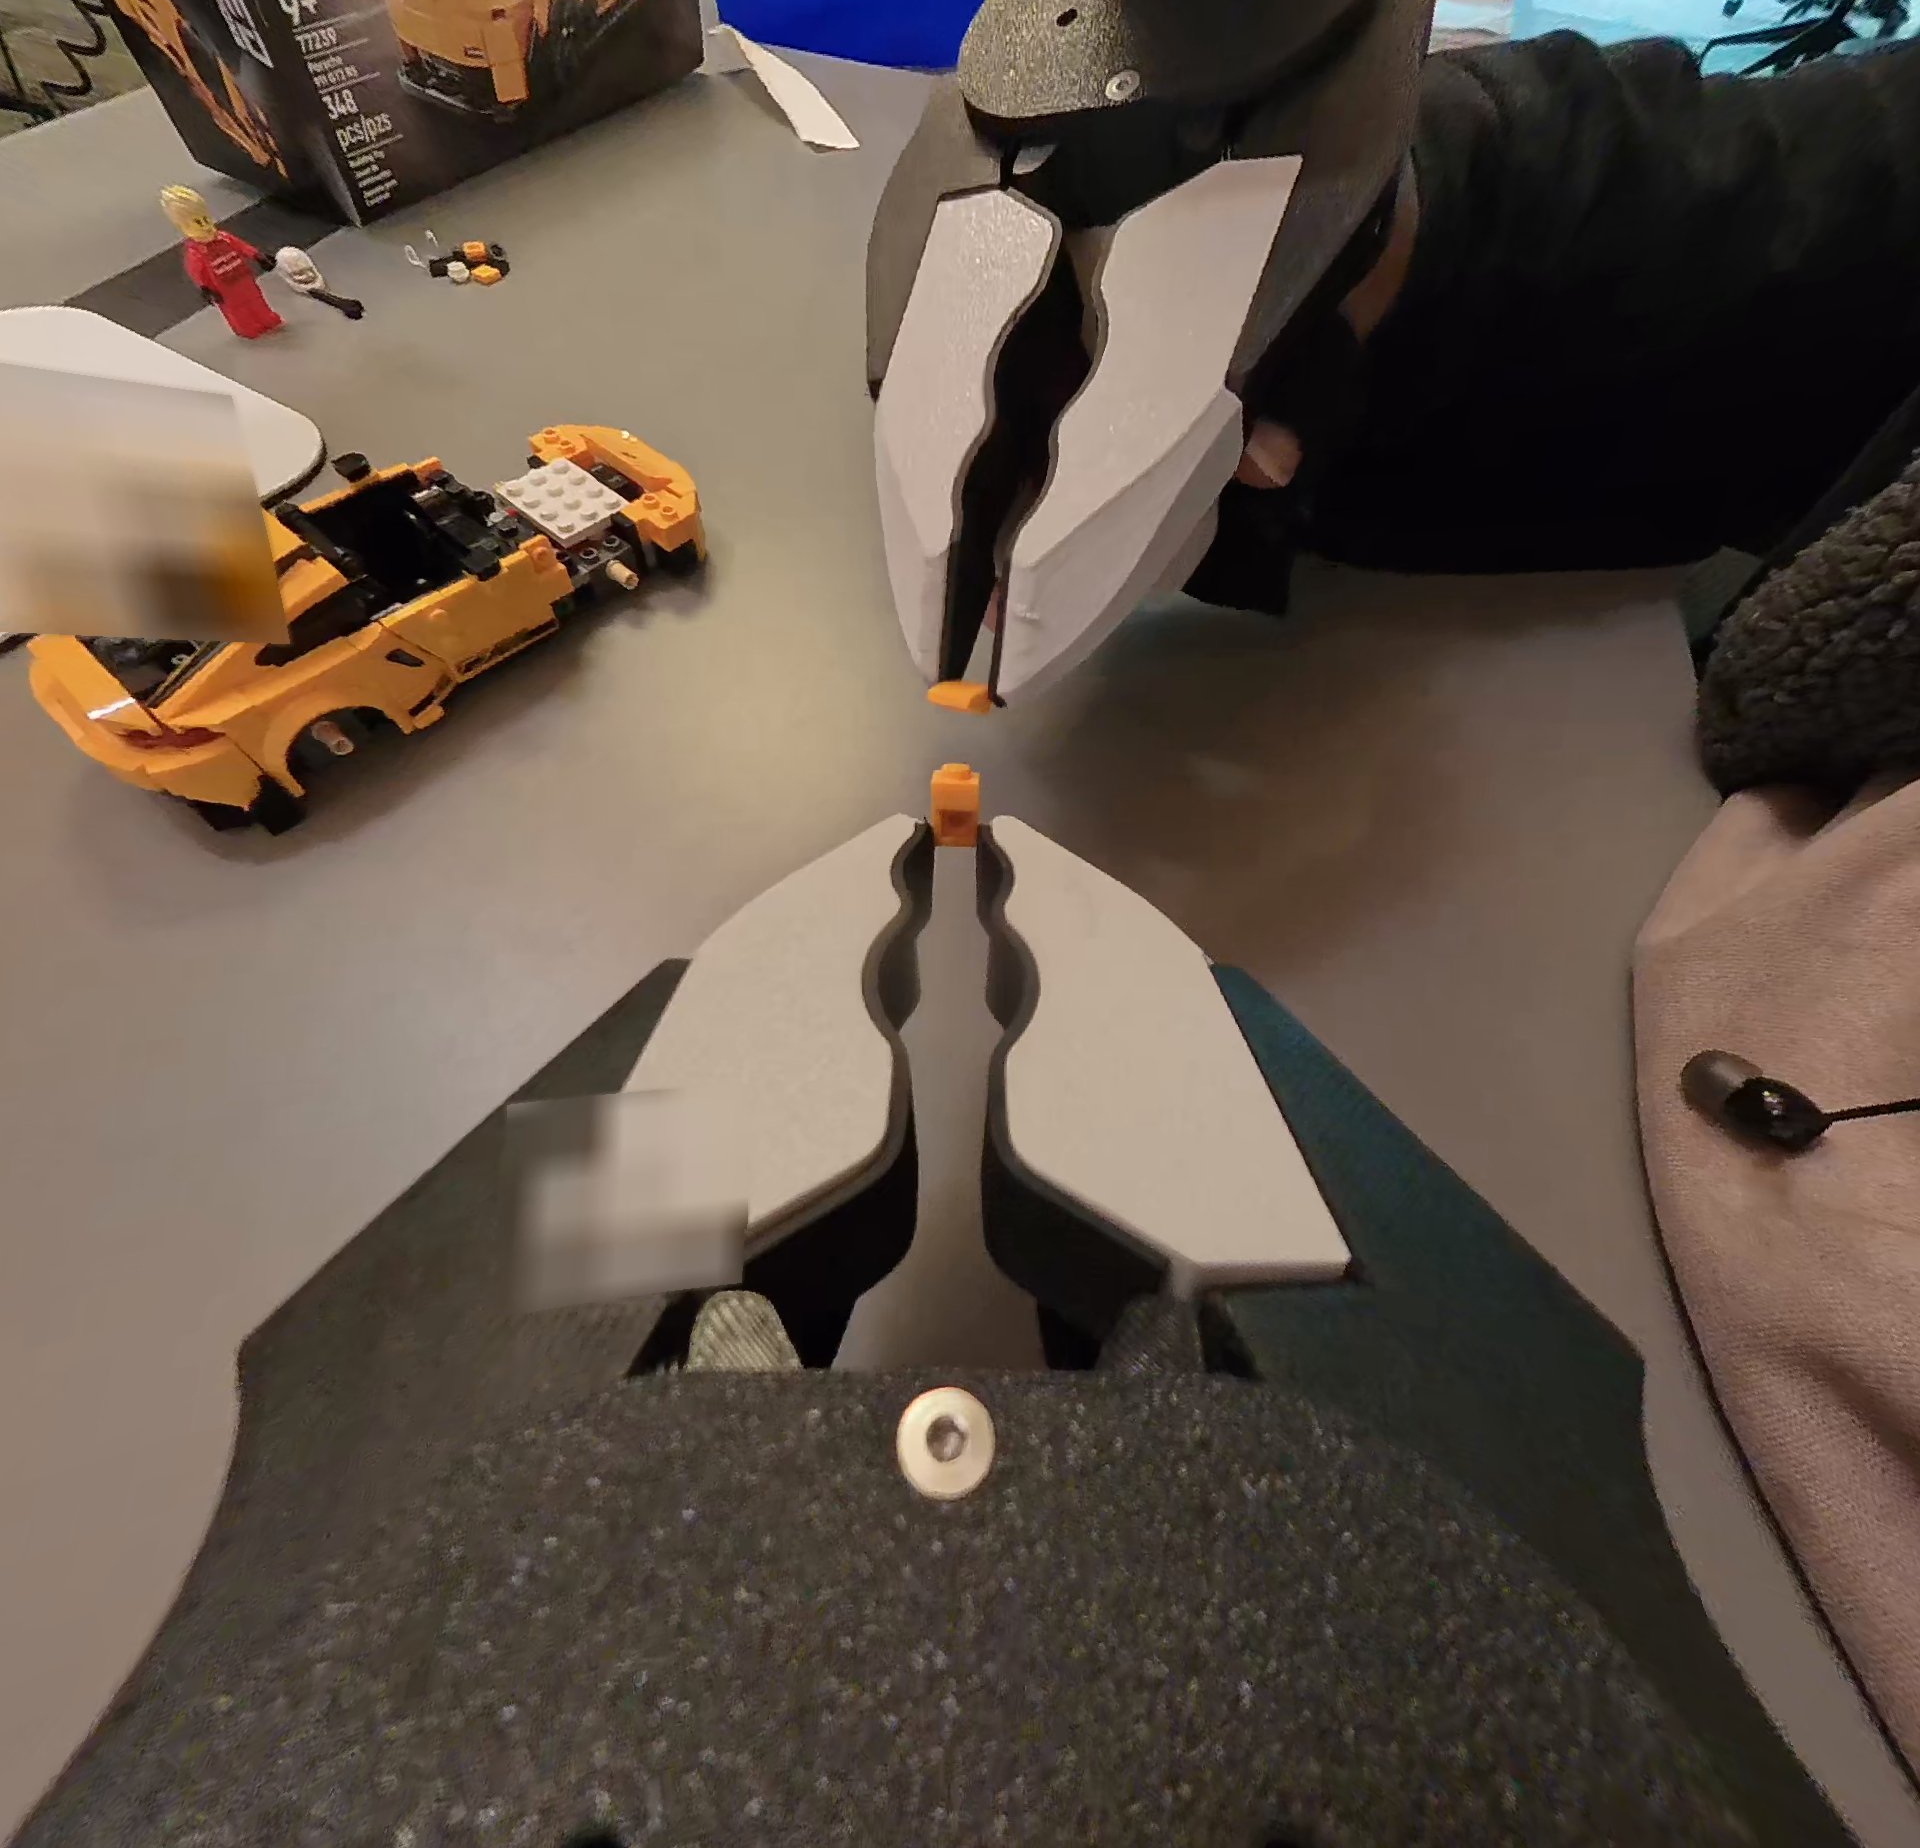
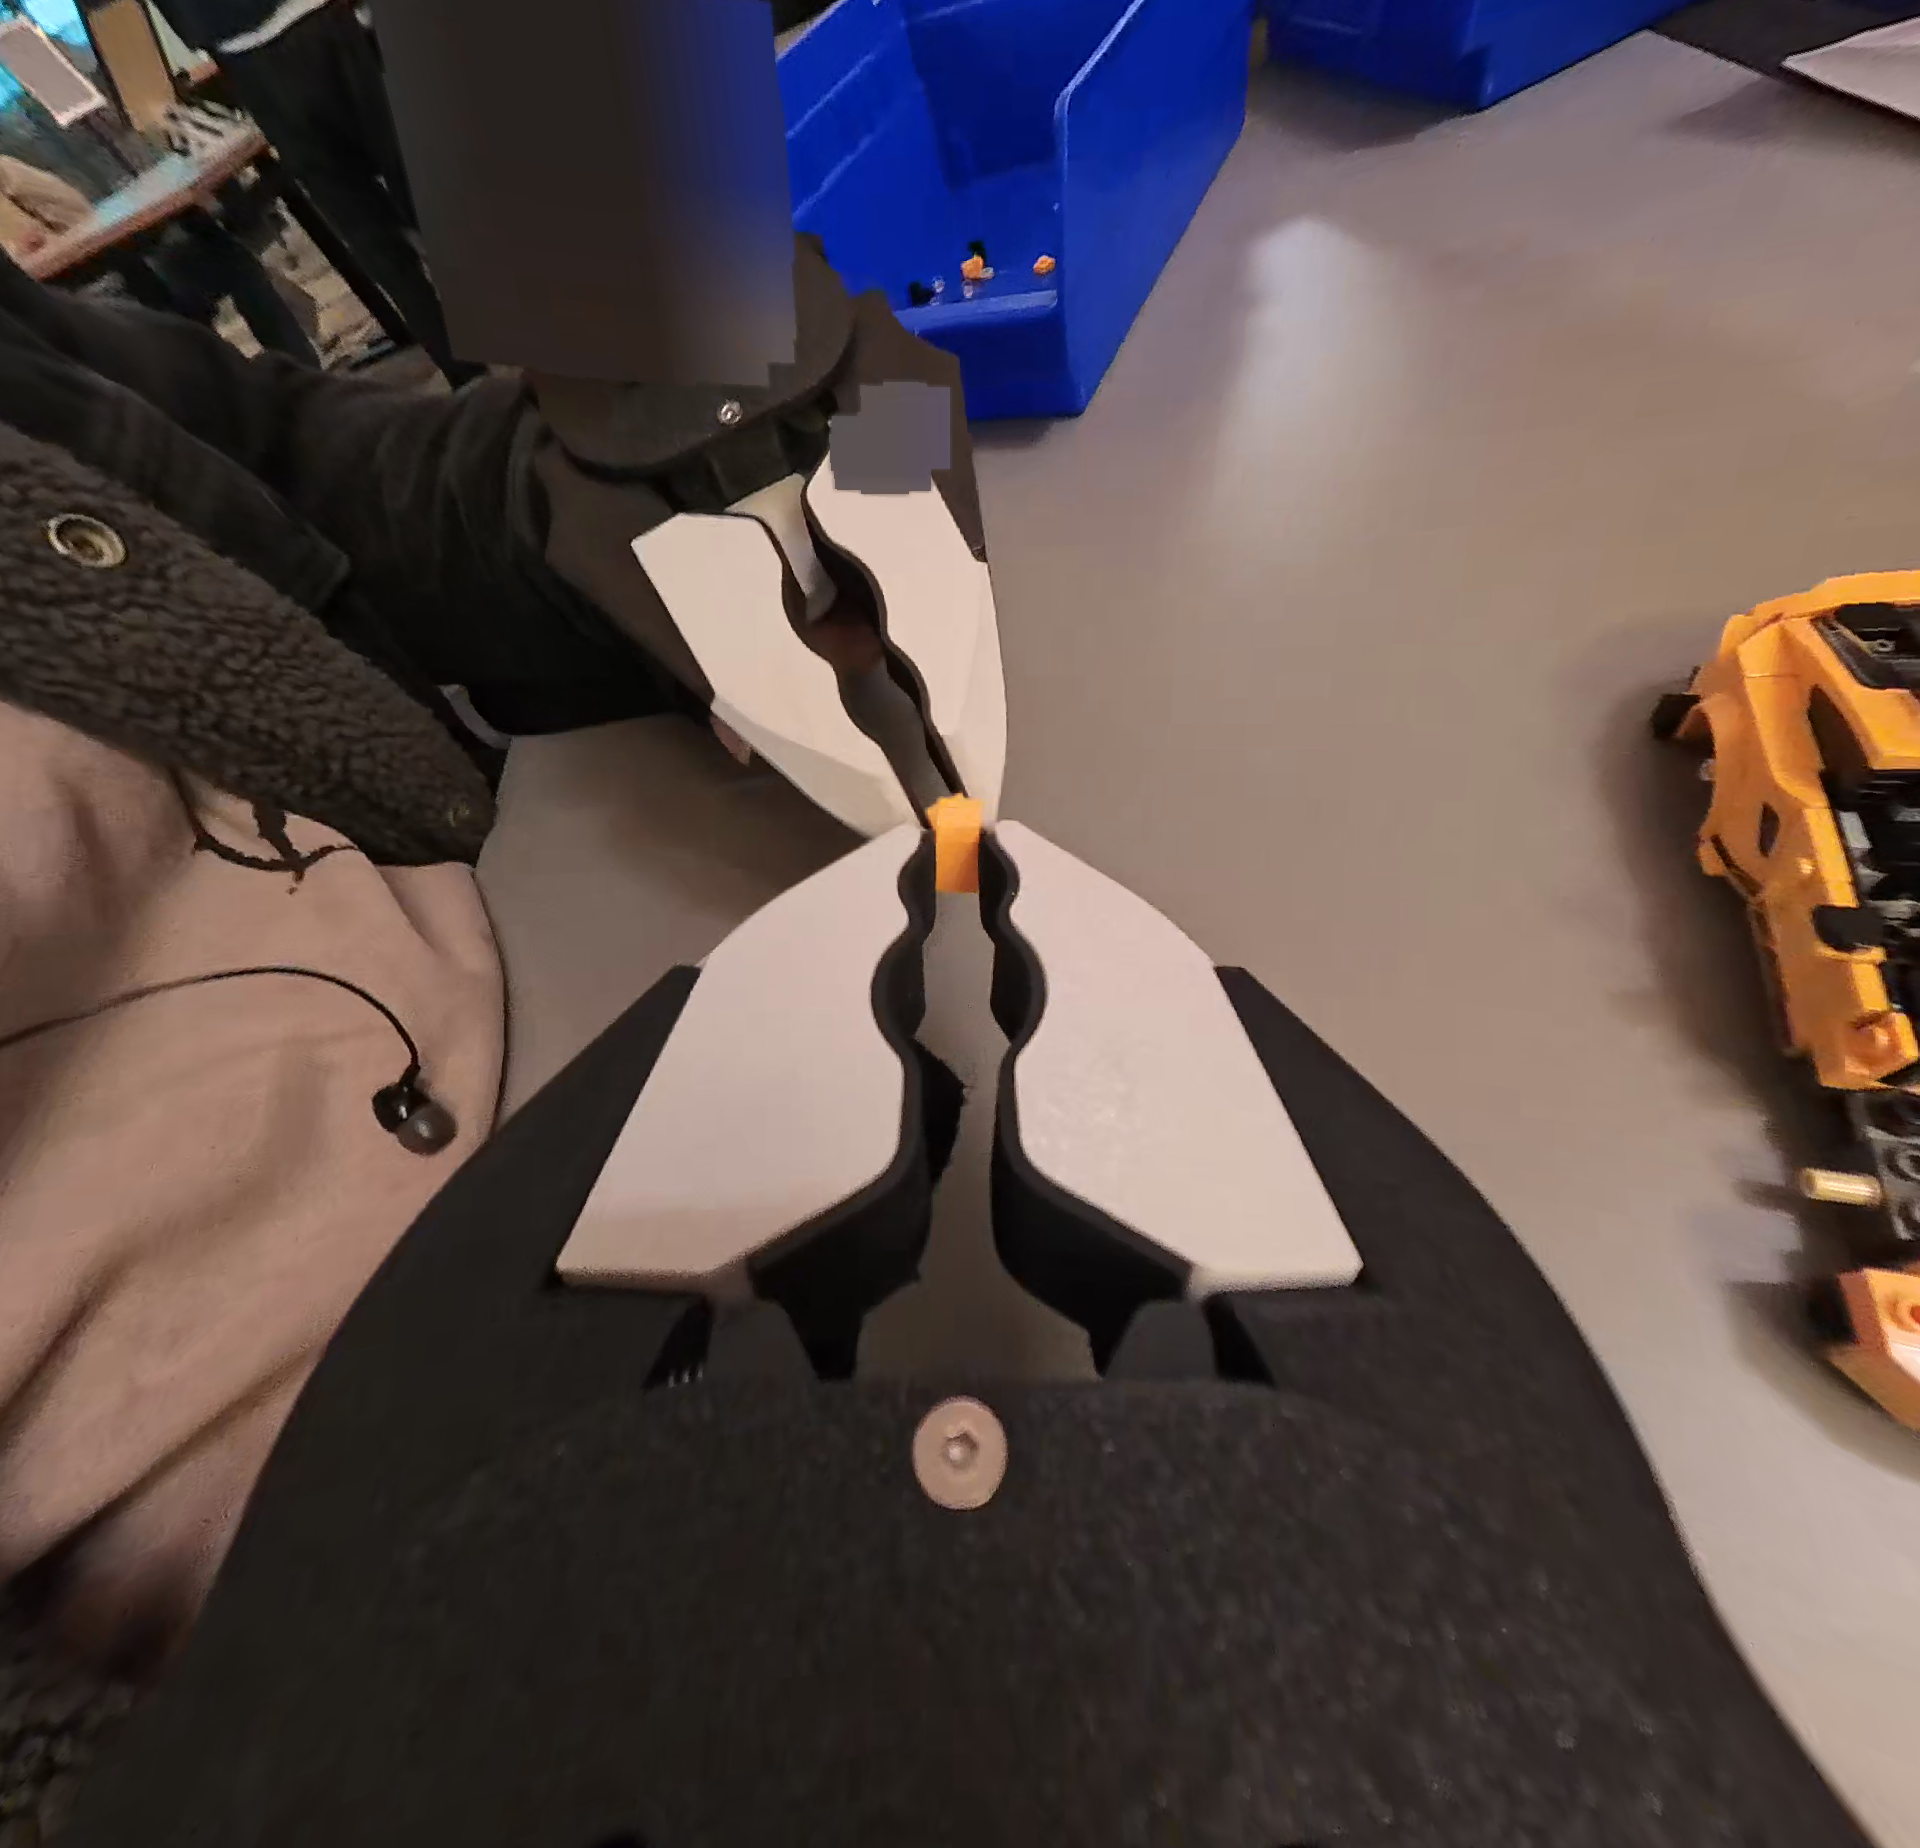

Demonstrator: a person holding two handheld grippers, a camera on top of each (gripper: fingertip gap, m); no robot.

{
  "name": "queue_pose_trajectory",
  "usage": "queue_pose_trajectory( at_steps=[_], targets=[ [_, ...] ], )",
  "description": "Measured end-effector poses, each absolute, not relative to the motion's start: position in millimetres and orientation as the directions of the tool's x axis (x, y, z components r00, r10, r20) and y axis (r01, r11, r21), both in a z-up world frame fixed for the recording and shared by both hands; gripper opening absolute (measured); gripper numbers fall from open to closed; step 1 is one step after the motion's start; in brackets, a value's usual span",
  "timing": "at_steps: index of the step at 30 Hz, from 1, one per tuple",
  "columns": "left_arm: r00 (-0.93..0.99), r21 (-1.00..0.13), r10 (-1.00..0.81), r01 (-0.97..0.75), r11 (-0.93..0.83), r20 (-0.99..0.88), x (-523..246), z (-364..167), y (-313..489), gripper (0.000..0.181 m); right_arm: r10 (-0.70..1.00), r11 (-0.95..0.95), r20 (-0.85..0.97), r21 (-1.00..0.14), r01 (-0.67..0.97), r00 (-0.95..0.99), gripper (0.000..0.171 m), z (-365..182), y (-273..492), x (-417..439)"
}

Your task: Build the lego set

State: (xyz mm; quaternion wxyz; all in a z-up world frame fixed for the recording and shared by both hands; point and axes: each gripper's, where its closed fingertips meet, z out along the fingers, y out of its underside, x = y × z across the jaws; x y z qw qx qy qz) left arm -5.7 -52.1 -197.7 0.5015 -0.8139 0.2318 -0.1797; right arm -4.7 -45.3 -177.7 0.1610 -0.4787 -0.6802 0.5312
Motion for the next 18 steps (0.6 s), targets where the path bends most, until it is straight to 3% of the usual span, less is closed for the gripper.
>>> queue_pose_trajectory(
  at_steps=[4,9,18],
  targets=[
    [0.846,-0.898,-0.534,-0.24,-0.37,-0.006,-9,-197,-50,0.007,0.796,-0.172,-0.425,-0.841,0.512,-0.43,0.007,-176,-47,-12],
    [0.867,-0.882,-0.477,-0.329,-0.336,-0.141,-17,-195,-45,0.008,0.687,-0.437,-0.662,-0.706,0.557,-0.301,0.007,-177,-44,-24],
    [0.877,-0.847,-0.433,-0.384,-0.367,-0.209,-26,-201,-43,0.008,0.626,-0.548,-0.754,-0.606,0.577,-0.197,0.007,-186,-42,-30]
  ],
)
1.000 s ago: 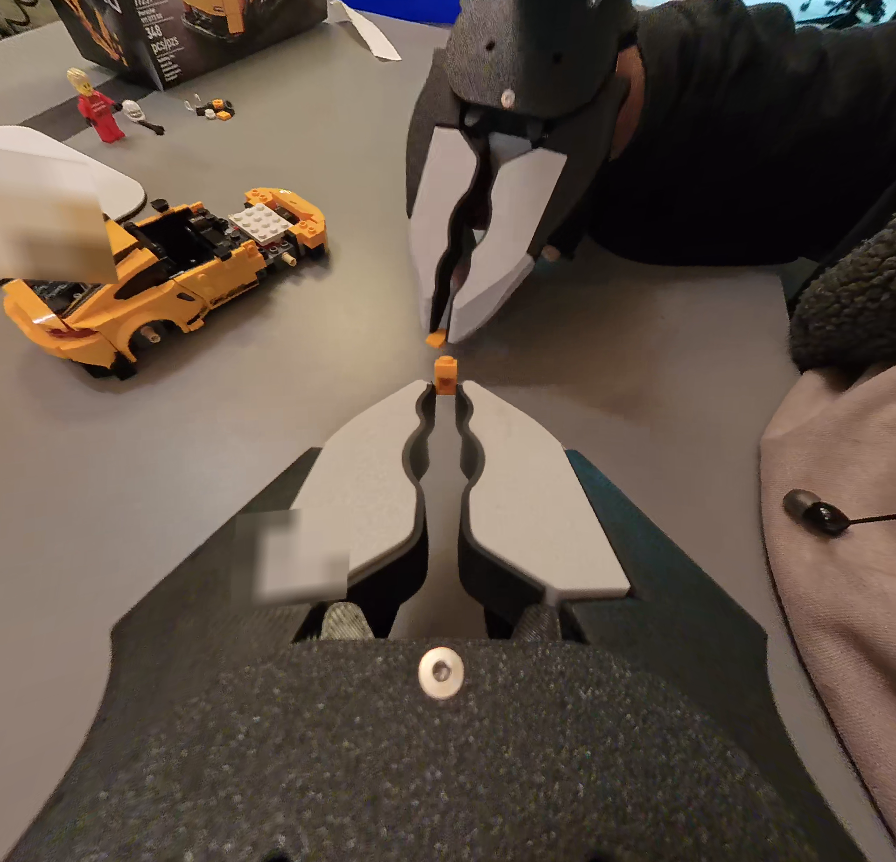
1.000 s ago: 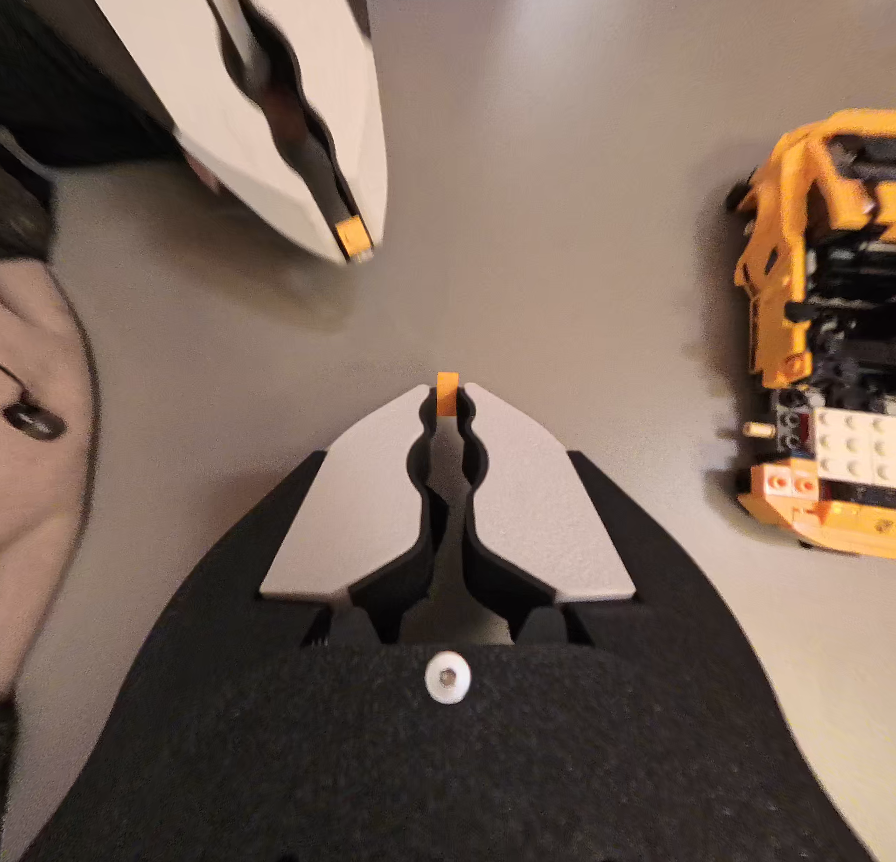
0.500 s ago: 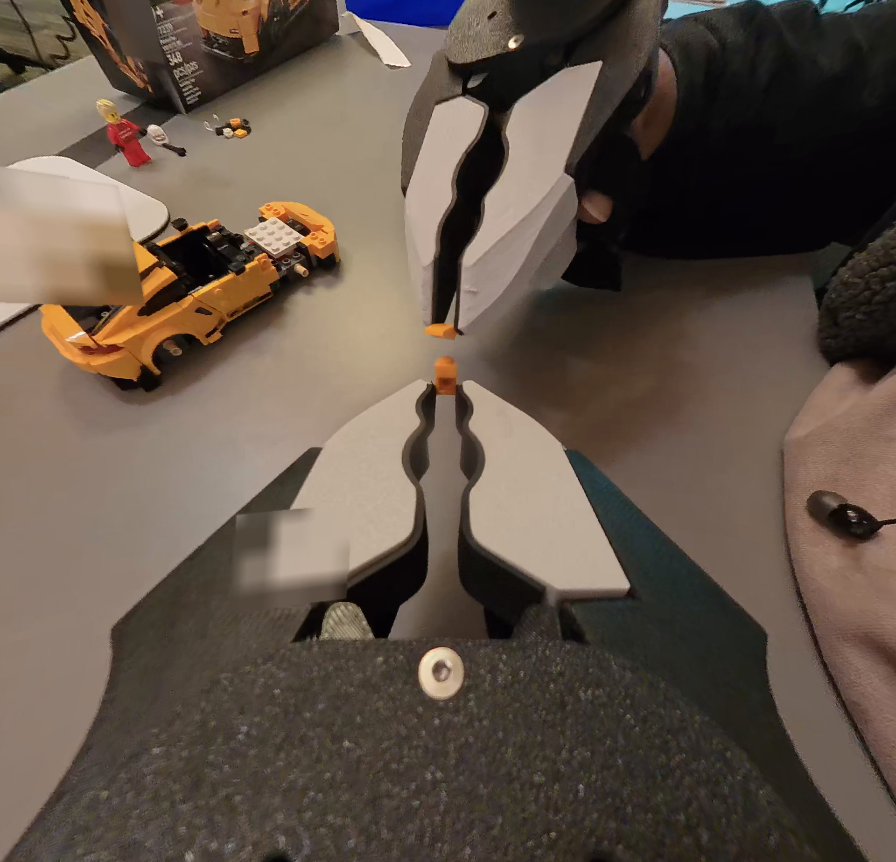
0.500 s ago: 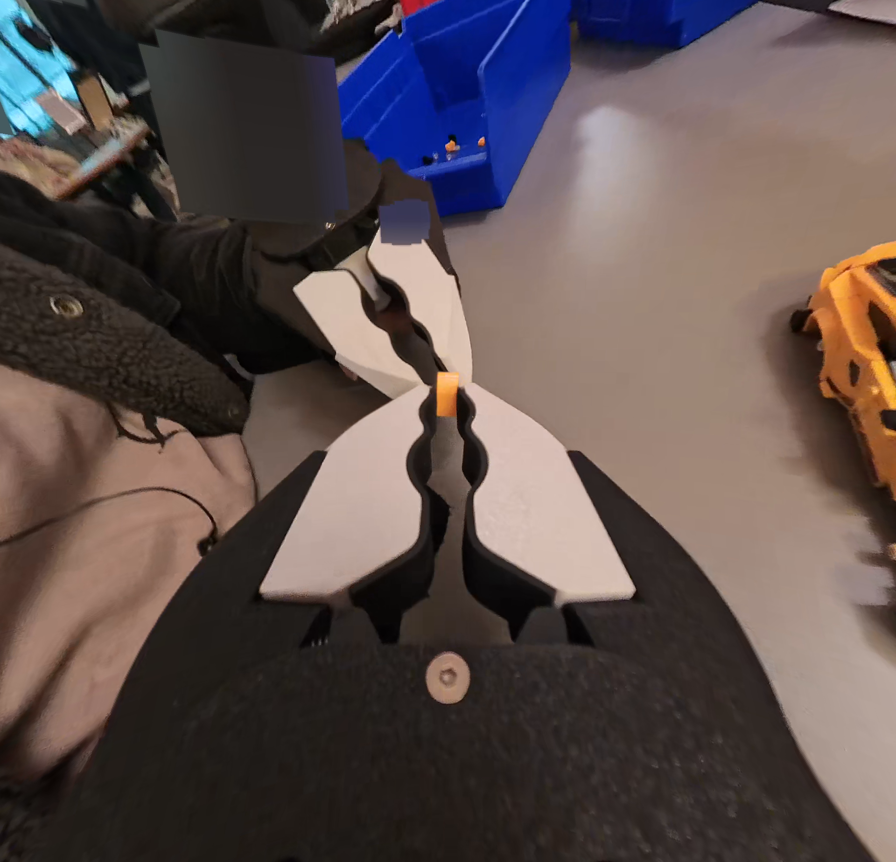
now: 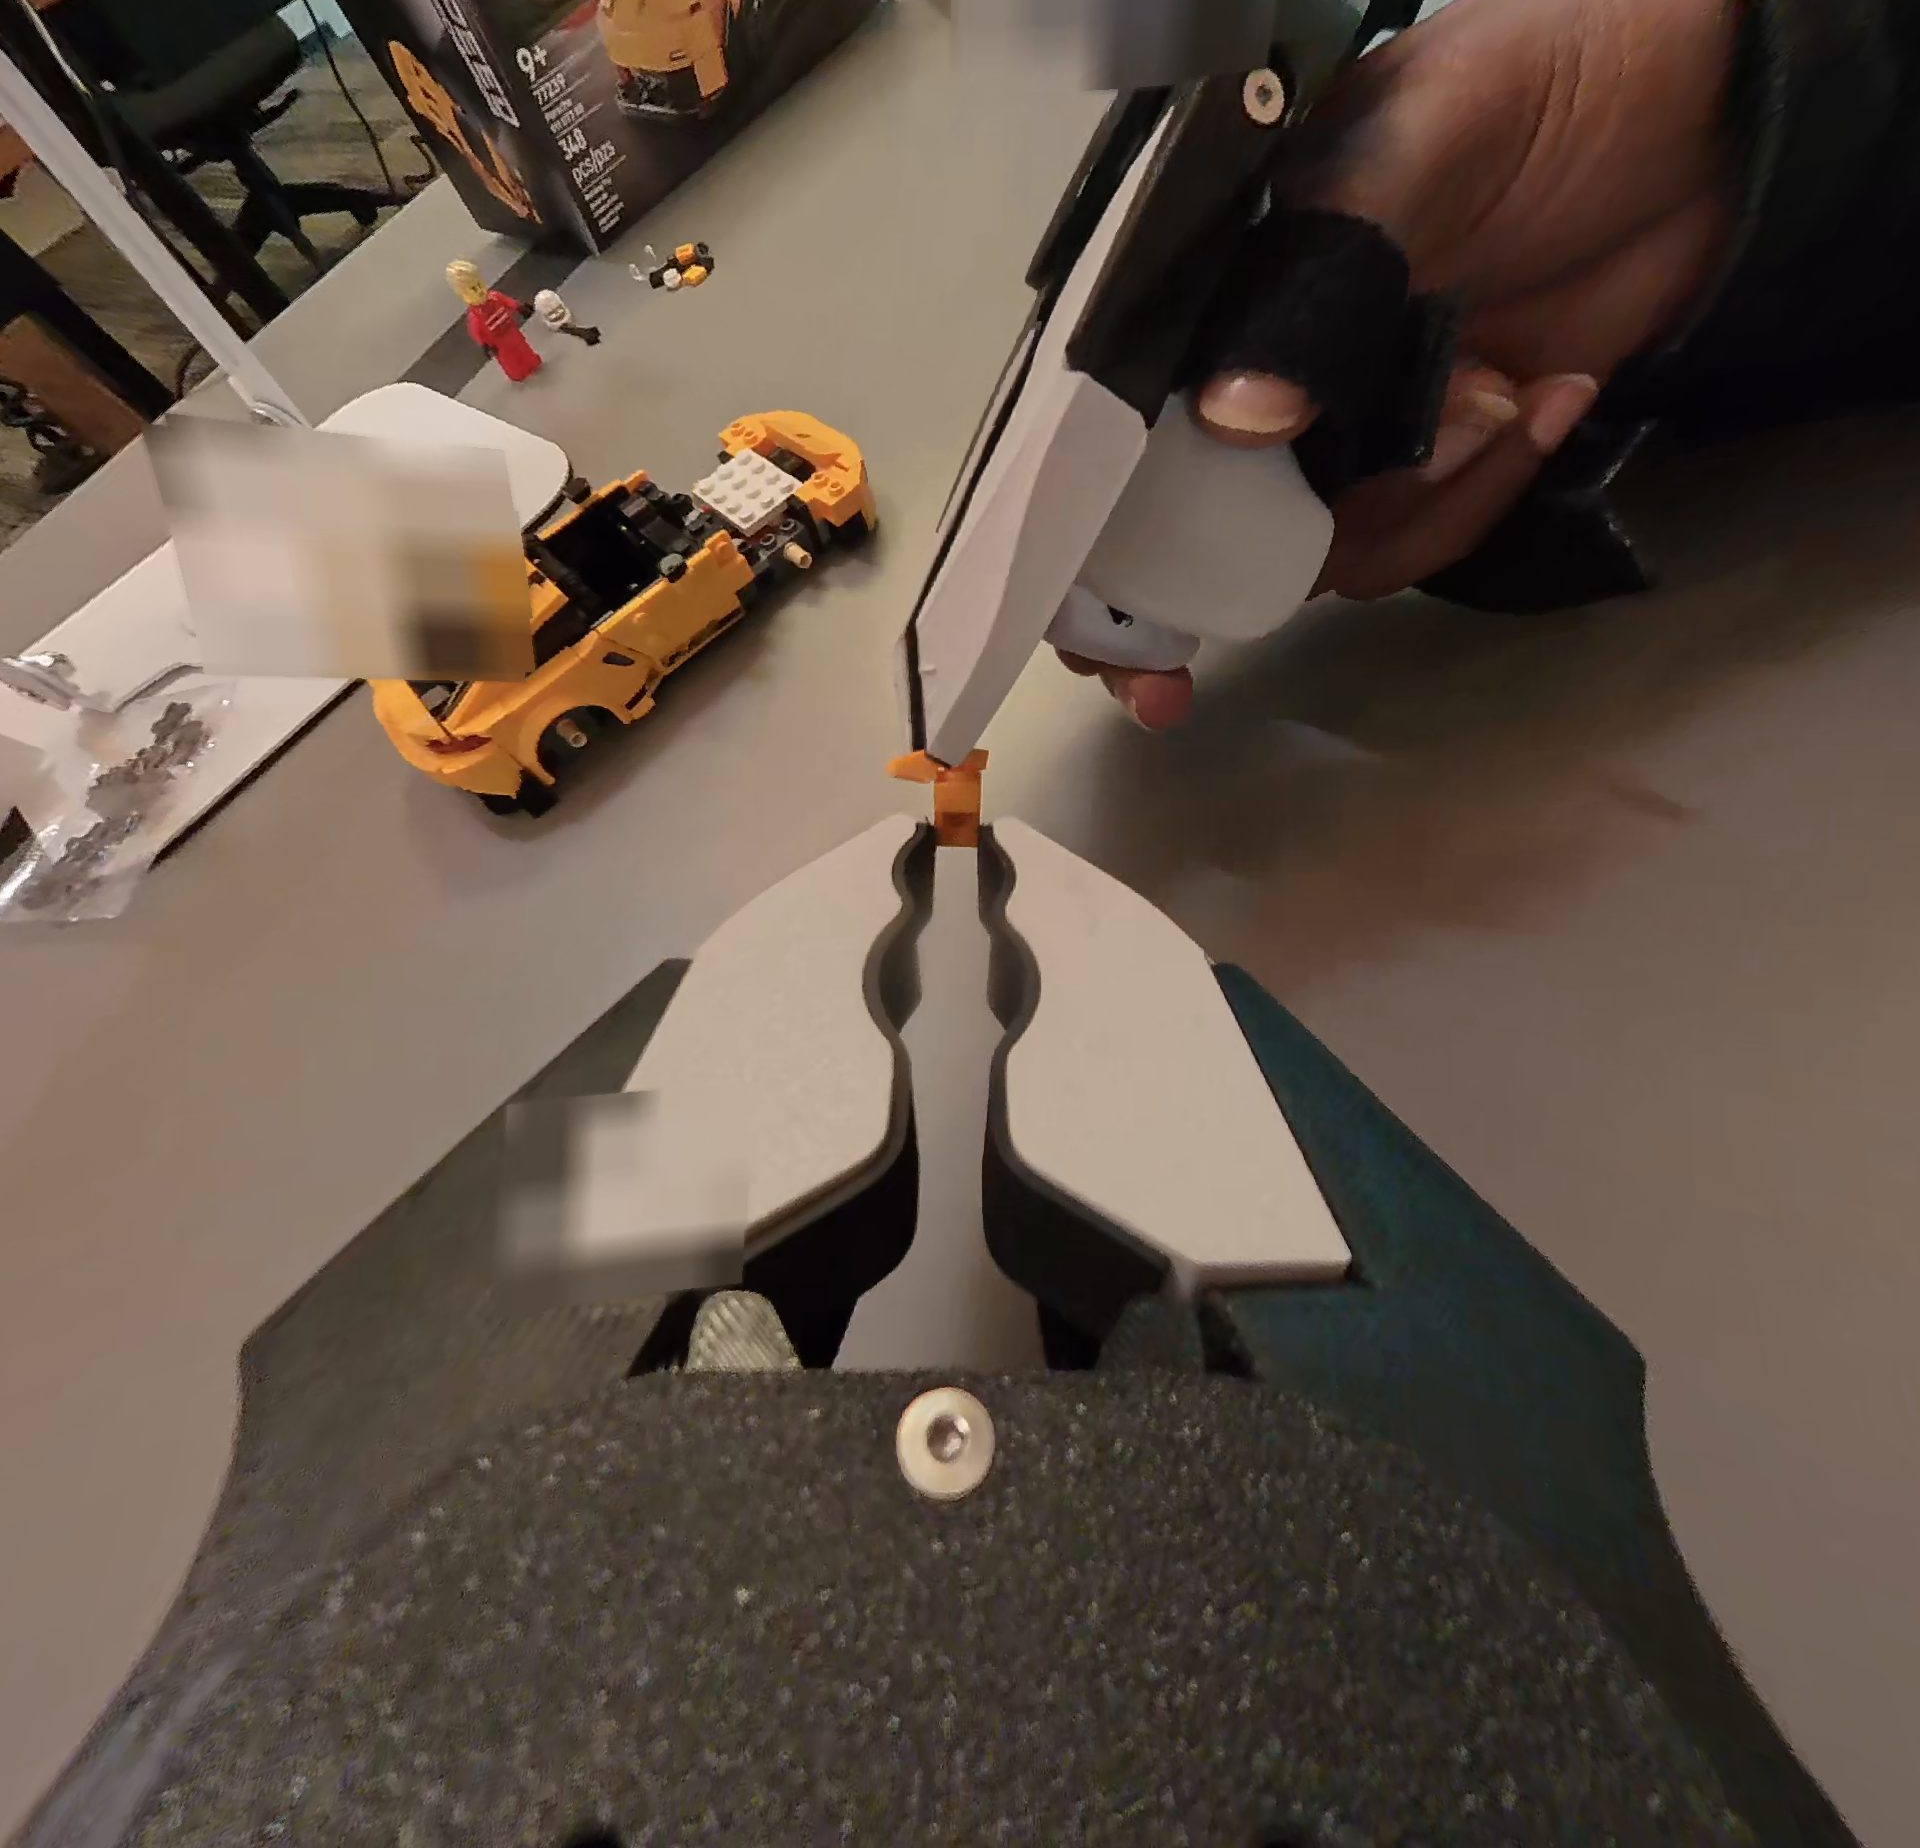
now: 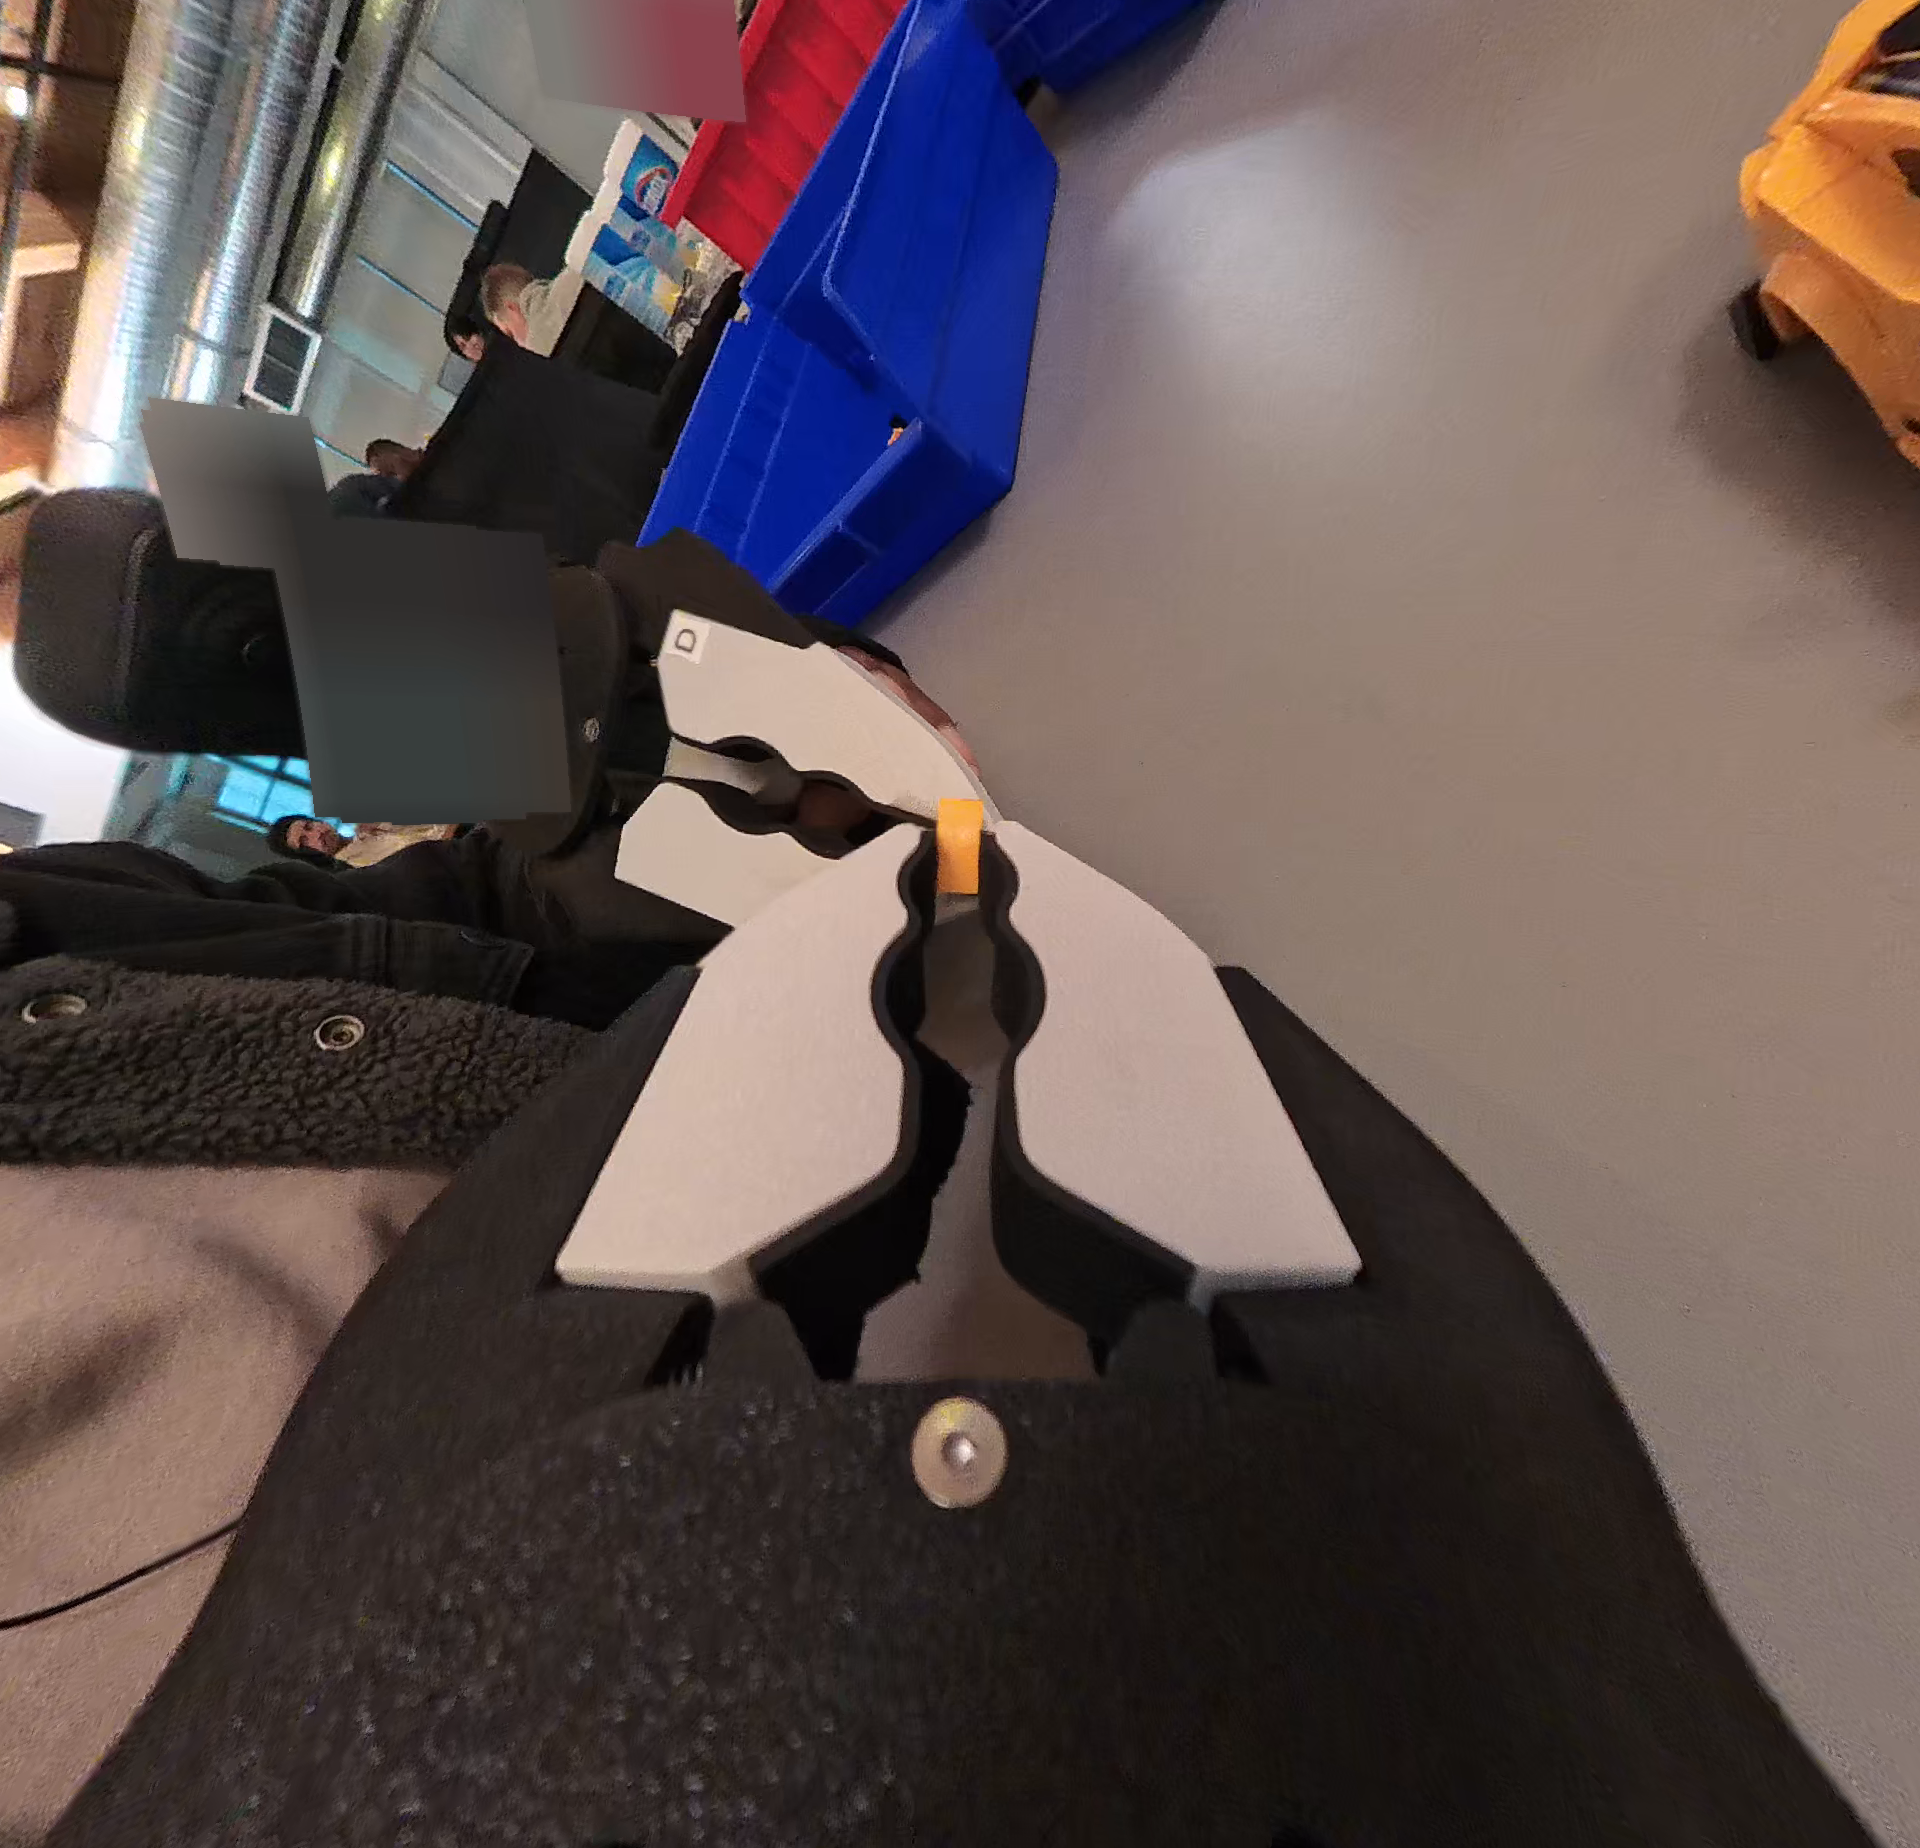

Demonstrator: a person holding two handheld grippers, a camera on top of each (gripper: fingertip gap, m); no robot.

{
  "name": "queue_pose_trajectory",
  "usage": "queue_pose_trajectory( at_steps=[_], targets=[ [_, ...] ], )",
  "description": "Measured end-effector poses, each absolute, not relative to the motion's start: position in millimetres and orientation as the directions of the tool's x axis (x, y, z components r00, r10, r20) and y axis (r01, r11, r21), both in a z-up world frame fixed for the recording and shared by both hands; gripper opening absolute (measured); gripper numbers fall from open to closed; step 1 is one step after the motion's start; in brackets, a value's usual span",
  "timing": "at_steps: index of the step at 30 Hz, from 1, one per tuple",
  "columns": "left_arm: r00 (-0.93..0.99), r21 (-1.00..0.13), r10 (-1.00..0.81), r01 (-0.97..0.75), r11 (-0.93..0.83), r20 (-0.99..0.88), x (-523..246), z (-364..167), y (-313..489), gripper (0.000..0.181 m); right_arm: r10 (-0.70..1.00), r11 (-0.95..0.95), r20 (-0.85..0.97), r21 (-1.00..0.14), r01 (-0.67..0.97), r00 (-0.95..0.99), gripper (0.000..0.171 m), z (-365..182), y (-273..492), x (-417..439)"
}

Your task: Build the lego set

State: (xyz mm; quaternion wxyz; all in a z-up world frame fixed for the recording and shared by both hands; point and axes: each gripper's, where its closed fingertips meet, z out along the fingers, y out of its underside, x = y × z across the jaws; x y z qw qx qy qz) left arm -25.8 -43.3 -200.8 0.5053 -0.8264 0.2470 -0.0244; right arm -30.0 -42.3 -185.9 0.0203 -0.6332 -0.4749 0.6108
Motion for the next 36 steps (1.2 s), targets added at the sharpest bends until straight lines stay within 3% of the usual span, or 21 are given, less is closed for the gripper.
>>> queue_pose_trajectory(
  at_steps=[9,22,36],
  targets=[
    [0.856,-0.764,-0.401,-0.489,-0.421,-0.327,-32,-213,-43,0.008,0.649,-0.569,-0.752,-0.582,0.581,-0.117,0.007,-198,-43,-35],
    [0.903,-0.825,-0.428,-0.262,-0.501,-0.027,-26,-218,-46,0.007,0.706,-0.528,-0.701,-0.614,0.586,-0.098,0.008,-201,-44,-36],
    [0.903,-0.825,-0.427,-0.207,-0.525,0.046,-25,-218,-47,0.008,0.707,-0.533,-0.703,-0.604,0.593,-0.081,0.007,-202,-44,-36]
  ],
)
